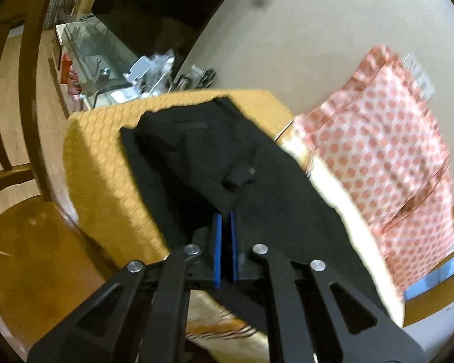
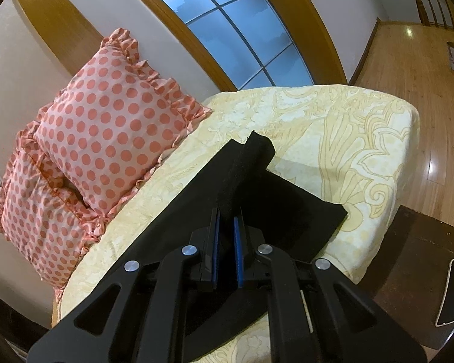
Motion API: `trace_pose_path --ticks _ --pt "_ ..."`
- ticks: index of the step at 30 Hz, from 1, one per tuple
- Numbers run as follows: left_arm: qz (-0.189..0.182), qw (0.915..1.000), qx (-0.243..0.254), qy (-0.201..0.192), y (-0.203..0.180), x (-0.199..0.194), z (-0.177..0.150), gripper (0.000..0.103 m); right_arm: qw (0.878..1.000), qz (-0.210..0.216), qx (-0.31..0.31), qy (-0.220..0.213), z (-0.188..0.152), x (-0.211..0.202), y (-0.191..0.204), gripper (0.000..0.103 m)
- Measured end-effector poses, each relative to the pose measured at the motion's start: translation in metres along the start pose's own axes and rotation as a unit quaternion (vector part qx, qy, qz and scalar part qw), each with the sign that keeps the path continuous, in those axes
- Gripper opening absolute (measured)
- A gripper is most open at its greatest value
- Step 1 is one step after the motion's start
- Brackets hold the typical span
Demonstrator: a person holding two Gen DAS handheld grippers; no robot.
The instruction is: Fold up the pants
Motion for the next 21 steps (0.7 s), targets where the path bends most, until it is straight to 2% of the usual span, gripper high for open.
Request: trace_pose_path --ticks 2,5,8,13,15,19,21 --pt "0.006 0.9999 -0.005 0.009 0.006 0.004 -0.006 0.004 1.000 0.001 0.010 0.002 0.000 0.000 -0.004 0.009" --pt "-0.008 0.9999 -0.015 -0.002 0.011 -0.005 -0.007 0.004 1.000 0.007 0.014 -0.003 -0.001 -0.007 -0.005 0.009" --pt "0.020 0.9995 -0.009 0.024 0.020 0.013 -0.015 0.004 1.000 -0.007 0.001 -0.005 -0.001 -0.005 -0.007 0.009" --pt "0.050 0.9984 0.023 0.010 0.014 0.012 -0.016 0.004 1.000 -0.015 0.011 0.005 -0.008 0.000 -0.017 0.009" --pt "0.049 0.9984 0.025 0.009 0.013 0.009 -0.014 0.006 1.000 -0.011 0.021 0.010 -0.009 0.001 -0.020 0.009" --pt "0.061 0.9966 0.051 -0.024 0.002 -0.011 -0.009 0.014 1.000 -0.019 0.014 0.019 -0.012 0.003 -0.022 0.009" --pt "0.065 0.9947 0.068 -0.042 -0.008 -0.022 -0.007 0.029 0.999 -0.022 0.014 0.030 -0.014 0.005 -0.022 0.010"
Point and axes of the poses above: each gripper's, at about its wrist camera, not at the fingertips, and x roughly the way its jaws point, y to its left, z to its top, the point moved 8 cm from there along x, roughly the way its jaws point, and after that the axes turned 1 degree about z, right-handed, at the moved point
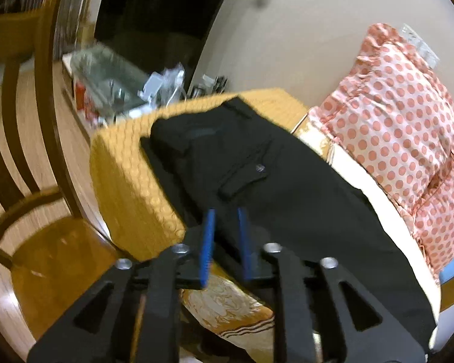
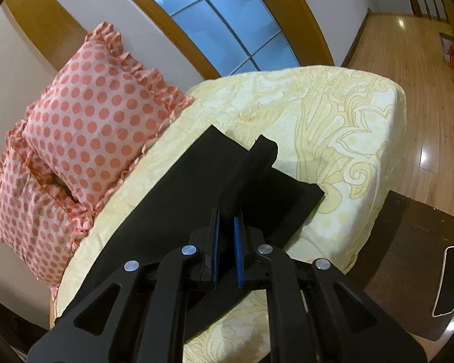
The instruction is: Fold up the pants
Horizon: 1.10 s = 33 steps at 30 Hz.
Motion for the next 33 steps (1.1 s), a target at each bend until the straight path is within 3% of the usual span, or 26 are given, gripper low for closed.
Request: trace_pose_path --ticks 2,4,5,8,11,14,15,16,20,26,31,33 --pt "-0.005 0.9997 0.012 -0.019 -0.011 -0.012 0.002 0.041 1.000 0.004 0.015 0.009 -0.002 0.000 -0.003 0.020" --pt "-0.018 0.9984 0.041 -0.036 -0.032 -0.024 0.001 0.045 0.999 0.013 0.035 0.016 -0.003 -0.004 -0.007 0.058" --pt "-0.027 0.9976 0.053 -0.036 -0.041 -0.027 0.000 0.050 0.999 0.016 0.038 0.013 -0.003 -0.006 -0.007 0.063" --pt "-0.071 0.9929 0.093 -0.021 -0.082 -0.026 -0.016 0.055 1.000 0.016 0.027 0.002 -0.001 -0.010 -0.004 0.062" --pt "-0.115 0.9843 0.133 0.017 -0.122 -0.011 -0.042 0.055 0.999 0.008 0.032 0.013 -0.003 -0.002 -0.004 0.052" --pt "-0.157 0.9727 0.159 0.061 -0.154 0.006 -0.072 0.055 0.999 0.008 0.034 0.033 -0.008 0.012 -0.008 0.023" --pt "-0.171 0.9677 0.168 0.078 -0.165 0.011 -0.082 0.055 0.999 0.006 0.028 0.037 -0.009 0.016 -0.008 0.008" --pt "-0.177 0.9642 0.177 0.087 -0.173 0.015 -0.089 0.055 0.999 0.011 0.026 0.032 -0.007 0.015 -0.007 0.004" --pt "-0.181 0.9567 0.201 0.108 -0.182 0.027 -0.108 0.055 1.000 0.007 0.025 -0.010 0.005 -0.004 -0.013 0.003" --pt "-0.187 0.9546 0.193 0.128 -0.171 0.040 -0.115 0.055 0.999 -0.015 0.038 0.007 -0.004 0.001 -0.032 0.004" --pt "-0.201 0.9501 0.206 0.120 -0.174 0.037 -0.118 0.067 0.997 -0.018 0.069 -0.025 0.006 -0.021 -0.043 0.026" --pt "-0.202 0.9487 0.214 0.116 -0.178 0.037 -0.120 0.073 0.996 -0.021 0.077 -0.027 0.009 -0.021 -0.050 0.026"
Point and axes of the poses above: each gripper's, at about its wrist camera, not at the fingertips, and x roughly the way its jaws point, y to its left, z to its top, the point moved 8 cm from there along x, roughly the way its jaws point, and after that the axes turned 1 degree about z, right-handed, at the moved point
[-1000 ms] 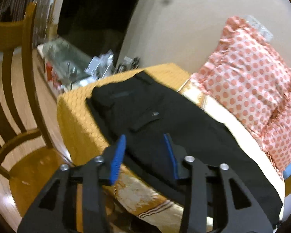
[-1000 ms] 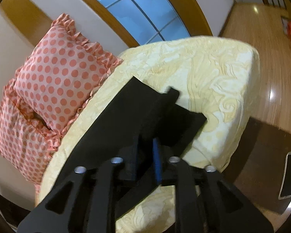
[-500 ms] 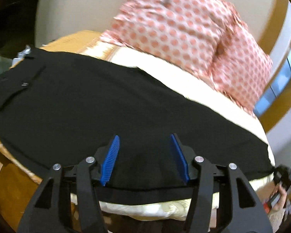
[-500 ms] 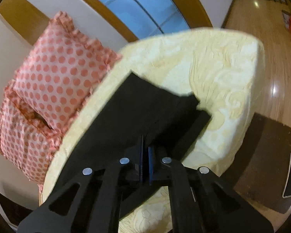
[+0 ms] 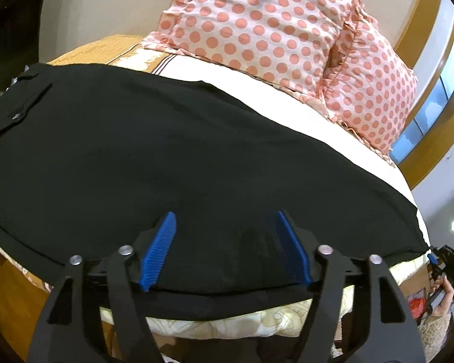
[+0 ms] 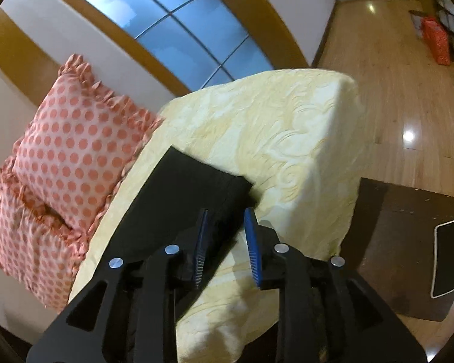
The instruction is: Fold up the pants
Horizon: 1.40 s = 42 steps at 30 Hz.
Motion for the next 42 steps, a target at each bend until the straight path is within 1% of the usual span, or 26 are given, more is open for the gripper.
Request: trace_pose_path --ticks 2,4,6,10,13,14,16,18,20,21,22,24,26,27,29,31,33,35,36,38,39,40,41,42 --pt "0.003 1.0000 0.009 -0.001 -0.004 0.002 0.000 0.078 1.000 0.010 0.014 0.009 0.001 0.004 -0.003 0.026" --pt "0.005 0.9999 0.016 -0.002 -0.006 0.002 -0.001 0.080 0.999 0.016 0.019 0.020 0.000 0.011 -0.004 0.026" --pt "0.003 0.9999 0.015 -0.003 -0.006 0.002 0.000 0.080 0.999 0.019 0.026 0.027 -0.001 0.018 -0.002 0.026" --pt "-0.006 0.9999 0.009 -0.004 -0.004 0.002 0.000 0.080 0.998 0.028 0.036 0.037 -0.005 0.017 -0.001 0.026" --pt "-0.007 0.9999 0.010 -0.004 -0.005 0.002 0.000 0.083 0.996 0.041 0.064 0.051 -0.011 0.012 -0.005 0.026" --pt "-0.006 0.9999 0.012 -0.004 -0.005 0.002 0.000 0.085 0.995 0.044 0.072 0.055 -0.012 0.011 -0.005 0.027" --pt "-0.005 0.9998 0.016 -0.004 -0.007 0.003 0.000 0.087 0.994 0.053 0.078 0.062 -0.012 0.013 -0.002 0.031" --pt "-0.002 0.9998 0.021 -0.005 -0.009 0.004 -0.001 0.089 0.993 0.061 0.079 0.065 -0.011 0.017 0.002 0.031" --pt "-0.002 0.9997 0.023 -0.007 -0.010 0.004 -0.001 0.089 0.989 0.090 0.093 0.070 -0.012 0.025 0.004 0.030" --pt "-0.003 0.9997 0.022 -0.007 -0.010 0.003 -0.001 0.089 0.988 0.103 0.099 0.065 -0.011 0.028 0.003 0.024" --pt "-0.006 0.9997 0.022 -0.007 -0.009 0.003 -0.001 0.089 0.989 0.096 0.096 0.060 -0.011 0.030 0.001 0.012" --pt "-0.011 0.9997 0.019 -0.008 -0.008 0.002 0.000 0.089 0.991 0.092 0.084 0.053 -0.012 0.029 0.002 0.009" --pt "-0.016 0.9997 0.015 -0.009 -0.007 0.002 0.000 0.089 0.994 0.086 0.054 0.037 -0.012 0.023 0.009 0.007" --pt "-0.018 0.9997 0.015 -0.009 -0.007 0.002 0.000 0.089 0.996 0.087 0.030 0.024 -0.010 0.017 0.019 0.007" --pt "-0.020 0.9996 0.016 -0.009 -0.007 0.002 0.000 0.090 0.995 0.103 -0.002 0.010 -0.007 0.007 0.042 0.007" --pt "-0.021 0.9995 0.018 -0.012 -0.008 0.002 0.000 0.090 0.991 0.126 -0.051 -0.003 -0.006 -0.006 0.079 0.007" --pt "-0.023 0.9994 0.019 -0.015 -0.008 0.002 0.000 0.091 0.981 0.158 -0.111 -0.008 -0.014 -0.020 0.127 0.007" --pt "-0.025 0.9994 0.019 -0.017 -0.008 0.002 0.000 0.092 0.968 0.197 -0.157 0.000 -0.030 -0.031 0.171 0.007" --pt "-0.026 0.9993 0.018 -0.019 -0.008 0.002 0.000 0.092 0.956 0.228 -0.182 0.015 -0.048 -0.036 0.202 0.007" --pt "-0.027 0.9993 0.016 -0.021 -0.008 0.002 0.000 0.092 0.936 0.272 -0.219 0.047 -0.080 -0.041 0.245 0.007" --pt "-0.027 0.9993 0.015 -0.021 -0.008 0.002 0.000 0.092 0.920 0.299 -0.243 0.073 -0.107 -0.044 0.271 0.007" --pt "-0.027 0.9993 0.013 -0.022 -0.008 0.002 0.001 0.092 0.905 0.318 -0.263 0.097 -0.133 -0.045 0.291 0.007" --pt "-0.028 0.9993 0.011 -0.023 -0.007 0.002 0.001 0.092 0.894 0.331 -0.278 0.117 -0.155 -0.045 0.303 0.007" --pt "-0.028 0.9993 0.009 -0.024 -0.007 0.002 0.001 0.092 0.876 0.347 -0.298 0.150 -0.187 -0.043 0.320 0.007"
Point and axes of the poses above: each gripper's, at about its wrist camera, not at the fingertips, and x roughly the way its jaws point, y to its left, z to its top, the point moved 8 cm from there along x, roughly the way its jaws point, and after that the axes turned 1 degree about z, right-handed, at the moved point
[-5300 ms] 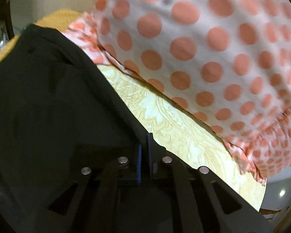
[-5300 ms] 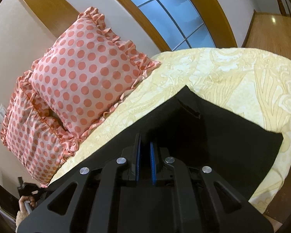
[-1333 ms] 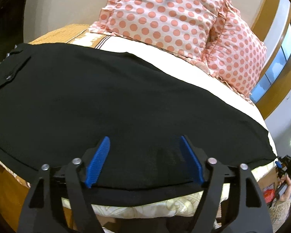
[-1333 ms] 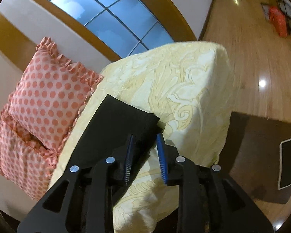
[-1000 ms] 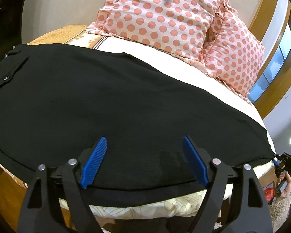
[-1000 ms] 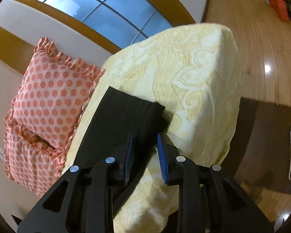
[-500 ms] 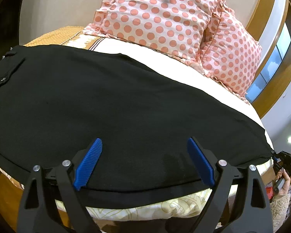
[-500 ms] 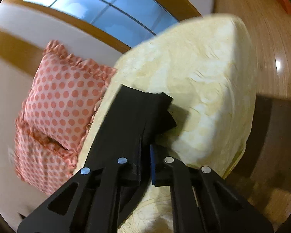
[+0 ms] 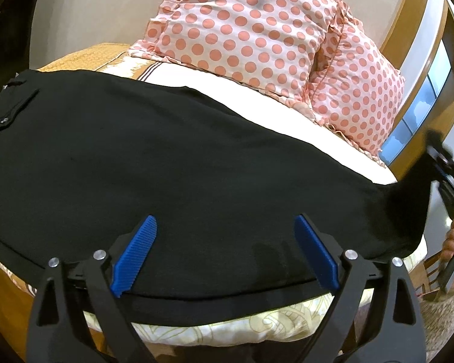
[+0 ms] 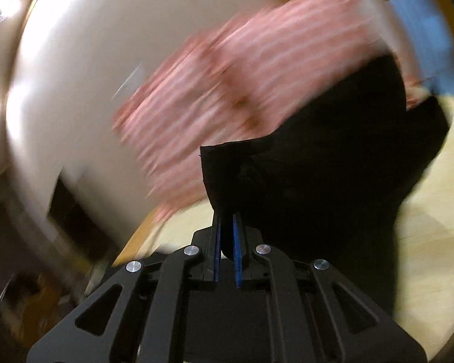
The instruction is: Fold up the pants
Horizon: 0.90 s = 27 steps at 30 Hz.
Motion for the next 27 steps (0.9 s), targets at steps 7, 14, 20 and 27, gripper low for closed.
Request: trace_pose_path --ticks 7,14,20,27 --pt "-0.010 0.9999 -0.008 -0.001 0.002 -0.003 -0.001 0.093 0.971 0.040 -0.076 0.224 -0.143 0.109 0.058 0.007" --pt "-0.022 0.9997 -0.014 -0.004 0.002 -0.004 -0.001 0.094 0.967 0.048 -0.166 0.190 -0.150 0.099 0.097 0.007" --pt "-0.045 0.9974 -0.055 -0.011 0.012 -0.019 0.005 0.094 0.948 -0.021 -0.268 0.170 -0.158 0.099 0.099 0.008" --pt "0.004 0.9980 -0.037 -0.051 0.026 -0.044 0.018 0.094 0.931 -0.017 -0.326 0.162 -0.165 0.111 0.116 0.053"
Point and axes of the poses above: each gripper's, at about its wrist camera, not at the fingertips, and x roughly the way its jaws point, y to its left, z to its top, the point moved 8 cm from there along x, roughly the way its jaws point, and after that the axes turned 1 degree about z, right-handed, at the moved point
